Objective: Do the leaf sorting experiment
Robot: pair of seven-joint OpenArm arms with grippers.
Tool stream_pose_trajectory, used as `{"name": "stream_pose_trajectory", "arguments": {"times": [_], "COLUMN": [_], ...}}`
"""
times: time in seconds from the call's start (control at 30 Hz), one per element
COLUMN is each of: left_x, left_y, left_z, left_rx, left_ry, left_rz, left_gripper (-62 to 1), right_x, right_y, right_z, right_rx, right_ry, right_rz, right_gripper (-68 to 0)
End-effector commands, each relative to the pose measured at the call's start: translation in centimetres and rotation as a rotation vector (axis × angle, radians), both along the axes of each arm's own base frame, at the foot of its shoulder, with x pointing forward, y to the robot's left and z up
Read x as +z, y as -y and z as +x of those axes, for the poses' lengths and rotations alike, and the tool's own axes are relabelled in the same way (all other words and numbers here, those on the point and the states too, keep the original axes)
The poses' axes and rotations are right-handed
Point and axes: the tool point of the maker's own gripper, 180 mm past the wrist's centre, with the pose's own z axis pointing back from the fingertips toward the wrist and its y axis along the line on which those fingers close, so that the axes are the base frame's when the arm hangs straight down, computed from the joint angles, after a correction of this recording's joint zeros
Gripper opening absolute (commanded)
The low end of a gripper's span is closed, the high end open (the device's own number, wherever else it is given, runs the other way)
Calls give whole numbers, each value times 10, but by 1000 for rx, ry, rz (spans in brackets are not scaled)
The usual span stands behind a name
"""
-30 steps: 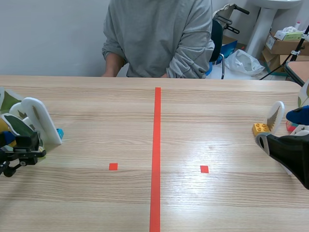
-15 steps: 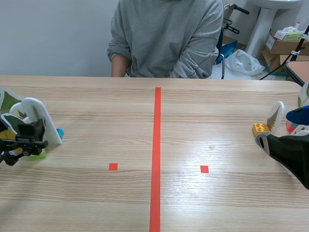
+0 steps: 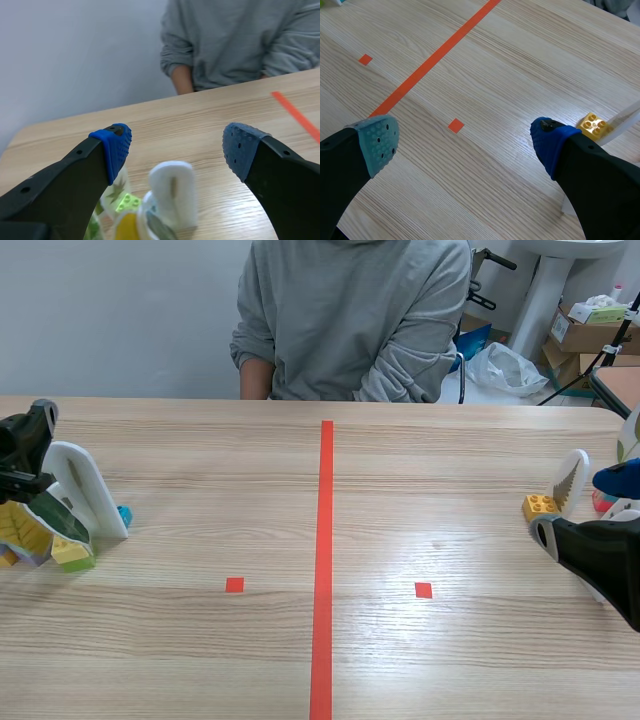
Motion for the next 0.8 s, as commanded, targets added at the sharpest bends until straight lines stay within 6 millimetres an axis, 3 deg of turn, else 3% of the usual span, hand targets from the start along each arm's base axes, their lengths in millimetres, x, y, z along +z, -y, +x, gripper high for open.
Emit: {"name": "stream_pose_trajectory", "arguments": {"times": [0.0, 0.2, 0.4, 0.77], "left_x": [9, 26, 28, 21], "left_y": [10, 51, 82, 111], "left_z": [-4, -28, -51, -84], "left_rx": [-38, -217, -348, -485], "left_ry": [18, 20, -22, -101], "left_rz": [-22, -92, -91, -115], "left_gripper": [-195, -195, -195, -195], "right_x": [11, 11, 11, 11], "right_y": [-2, -2, -2, -2], "right_z": [4, 4, 4, 4], "right_rx": [15, 15, 15, 15], "right_ry": [39, 39, 39, 39], "right_rz": [9, 9, 9, 14], "right_gripper": [-142, -142, -142, -142]}}
